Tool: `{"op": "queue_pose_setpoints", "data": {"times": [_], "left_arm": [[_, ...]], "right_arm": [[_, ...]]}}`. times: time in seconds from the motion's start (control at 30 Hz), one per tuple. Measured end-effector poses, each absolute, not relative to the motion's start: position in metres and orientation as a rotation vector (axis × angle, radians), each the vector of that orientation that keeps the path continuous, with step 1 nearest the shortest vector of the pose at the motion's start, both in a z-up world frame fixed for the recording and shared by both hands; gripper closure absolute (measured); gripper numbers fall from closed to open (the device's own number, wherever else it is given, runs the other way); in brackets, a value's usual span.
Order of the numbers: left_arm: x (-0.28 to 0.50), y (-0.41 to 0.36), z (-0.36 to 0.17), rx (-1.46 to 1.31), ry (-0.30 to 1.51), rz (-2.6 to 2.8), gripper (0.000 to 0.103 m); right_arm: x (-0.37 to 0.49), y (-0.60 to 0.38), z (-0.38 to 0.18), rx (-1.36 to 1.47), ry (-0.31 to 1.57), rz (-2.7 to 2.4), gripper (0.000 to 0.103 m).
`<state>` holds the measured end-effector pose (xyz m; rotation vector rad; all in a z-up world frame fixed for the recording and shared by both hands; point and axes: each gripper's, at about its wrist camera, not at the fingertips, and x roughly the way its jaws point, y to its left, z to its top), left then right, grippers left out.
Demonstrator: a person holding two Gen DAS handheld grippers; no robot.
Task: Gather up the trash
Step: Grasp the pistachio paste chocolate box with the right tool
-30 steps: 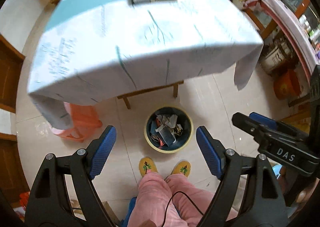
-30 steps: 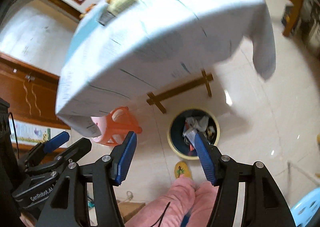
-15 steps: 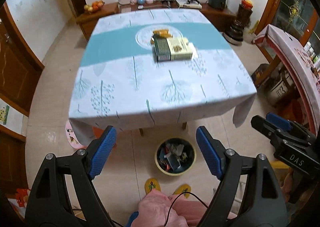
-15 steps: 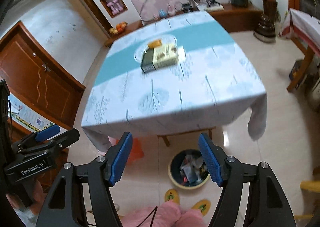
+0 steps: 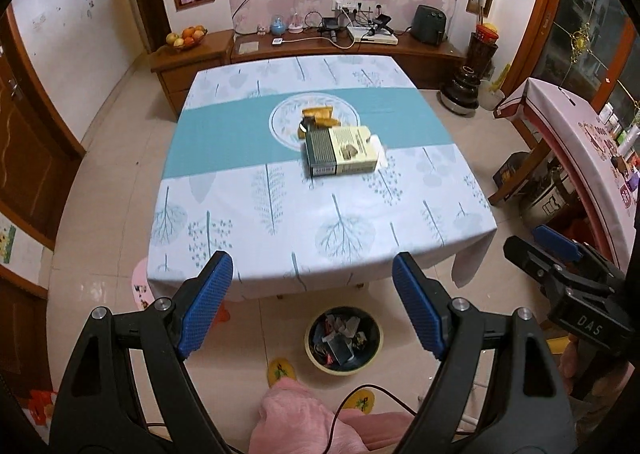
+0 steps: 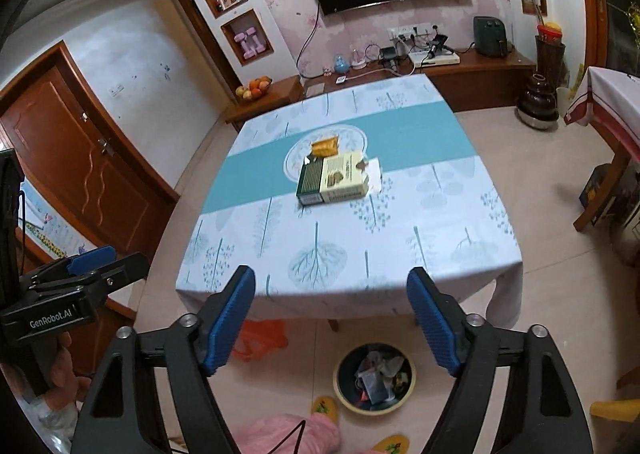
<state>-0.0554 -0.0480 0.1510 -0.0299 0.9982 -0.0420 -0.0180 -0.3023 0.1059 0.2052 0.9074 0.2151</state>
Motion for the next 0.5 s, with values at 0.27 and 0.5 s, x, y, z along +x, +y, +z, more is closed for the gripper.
{"op": "queue_pose_setpoints", "data": {"times": [0.27,0.5], "left_arm": [[0.02,-0.03,0.15,0.021,0.999,-0.142,0.023],[0.131,0.014,0.132,0.108,1.051,-0.272,0.023]], "right_arm": [[0.038,-0.29,0.104,0.234,0.9,0.126,0.021],[0.127,-0.259,0.079,0.324,0.94,-0.033,0.014]]}}
